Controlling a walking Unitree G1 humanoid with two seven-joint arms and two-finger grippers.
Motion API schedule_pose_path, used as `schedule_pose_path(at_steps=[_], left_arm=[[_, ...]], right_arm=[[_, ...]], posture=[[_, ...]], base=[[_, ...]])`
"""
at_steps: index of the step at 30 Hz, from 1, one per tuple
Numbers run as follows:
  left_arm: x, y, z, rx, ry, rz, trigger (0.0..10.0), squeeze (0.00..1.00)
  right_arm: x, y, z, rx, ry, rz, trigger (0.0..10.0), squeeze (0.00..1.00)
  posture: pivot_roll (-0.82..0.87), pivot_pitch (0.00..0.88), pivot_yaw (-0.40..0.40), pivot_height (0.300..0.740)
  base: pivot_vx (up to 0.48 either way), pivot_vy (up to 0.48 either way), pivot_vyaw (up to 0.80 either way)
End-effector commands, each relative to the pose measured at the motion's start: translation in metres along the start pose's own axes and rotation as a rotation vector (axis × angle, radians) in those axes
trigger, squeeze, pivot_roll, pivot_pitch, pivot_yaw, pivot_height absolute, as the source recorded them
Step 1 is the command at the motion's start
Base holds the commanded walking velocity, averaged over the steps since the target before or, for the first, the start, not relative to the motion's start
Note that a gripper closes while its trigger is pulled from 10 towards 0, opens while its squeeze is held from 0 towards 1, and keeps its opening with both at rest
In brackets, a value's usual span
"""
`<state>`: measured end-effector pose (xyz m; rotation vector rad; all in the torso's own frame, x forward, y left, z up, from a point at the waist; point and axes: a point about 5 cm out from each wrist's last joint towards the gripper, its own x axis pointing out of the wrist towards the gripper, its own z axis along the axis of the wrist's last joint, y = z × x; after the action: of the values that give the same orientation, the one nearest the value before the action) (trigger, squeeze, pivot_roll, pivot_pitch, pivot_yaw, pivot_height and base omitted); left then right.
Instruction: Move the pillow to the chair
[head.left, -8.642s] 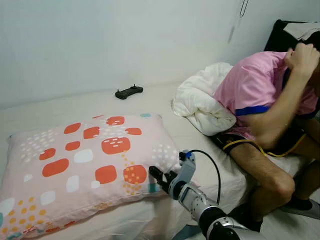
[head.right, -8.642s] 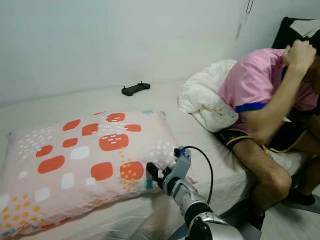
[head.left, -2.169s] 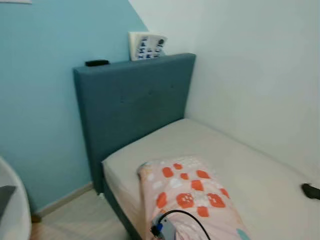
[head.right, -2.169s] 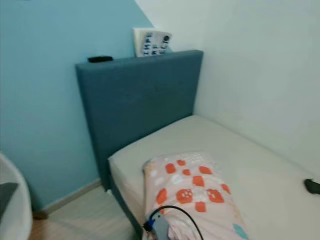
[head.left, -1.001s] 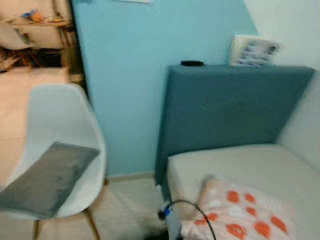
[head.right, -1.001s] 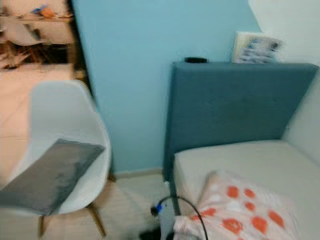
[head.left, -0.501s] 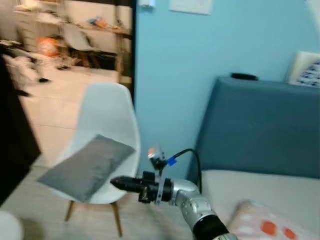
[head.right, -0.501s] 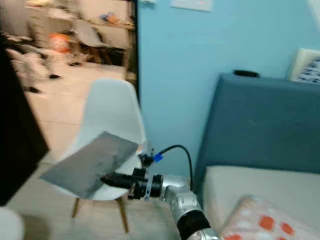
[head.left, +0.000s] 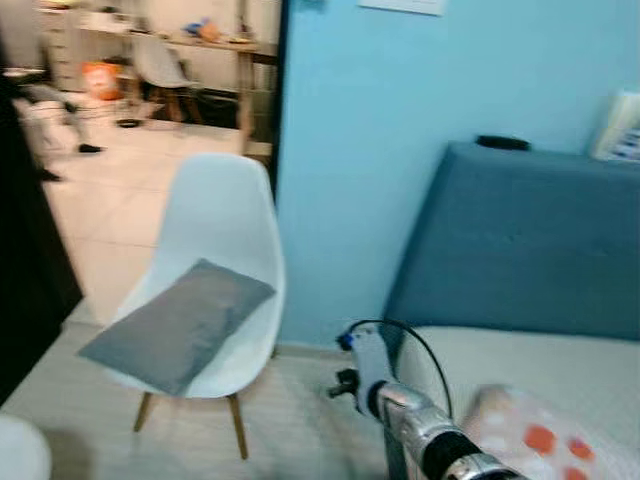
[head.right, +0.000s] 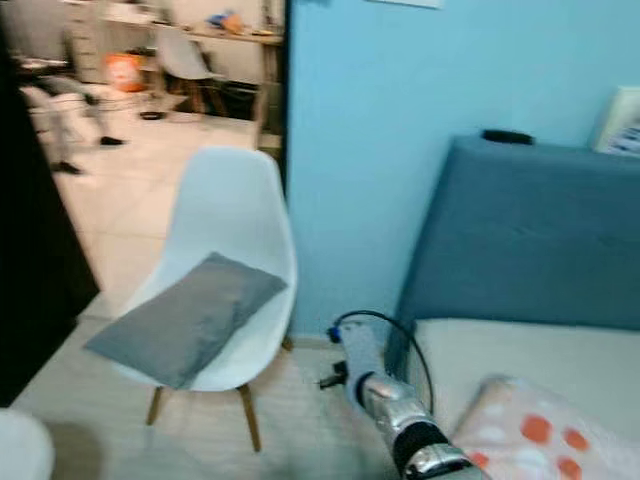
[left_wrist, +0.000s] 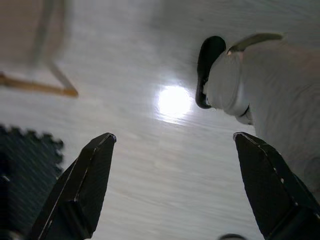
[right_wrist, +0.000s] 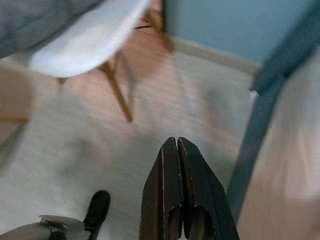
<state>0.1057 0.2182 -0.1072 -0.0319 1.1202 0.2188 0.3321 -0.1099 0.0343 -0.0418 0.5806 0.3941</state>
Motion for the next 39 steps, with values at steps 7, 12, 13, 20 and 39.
schedule_pose_path(at_steps=[7, 12, 13, 20, 39], left_arm=[[0.000, -0.016, -0.006, 0.022, 0.025, -0.064, 10.0, 0.00], [0.000, -0.016, -0.006, 0.024, 0.026, -0.065, 10.0, 0.00], [0.000, -0.016, -0.006, 0.023, 0.027, -0.065, 10.0, 0.00], [-0.001, -0.015, -0.007, 0.021, 0.031, -0.064, 10.0, 0.00], [0.000, -0.016, -0.005, -0.016, 0.027, -0.057, 10.0, 0.00]], right_arm=[[0.000, -0.006, -0.015, 0.042, 0.066, -0.153, 10.0, 0.00], [-0.002, -0.011, -0.021, 0.041, 0.106, -0.206, 10.0, 0.00], [-0.003, -0.013, -0.022, 0.044, 0.113, -0.219, 10.0, 0.00], [-0.006, -0.021, -0.023, 0.046, 0.118, -0.250, 10.0, 0.00], [-0.006, -0.023, -0.023, 0.049, 0.121, -0.271, 10.0, 0.00]], posture=[[0.12, 0.053, -0.095, 0.740], [0.12, 0.054, -0.096, 0.740], [0.12, 0.054, -0.096, 0.740], [0.12, 0.052, -0.097, 0.740], [0.11, 0.048, -0.098, 0.740]], base=[[0.000, 0.000, -0.61], [0.000, 0.000, -0.62], [0.000, 0.000, -0.62], [0.000, 0.000, -0.63], [0.000, 0.000, -0.62]])
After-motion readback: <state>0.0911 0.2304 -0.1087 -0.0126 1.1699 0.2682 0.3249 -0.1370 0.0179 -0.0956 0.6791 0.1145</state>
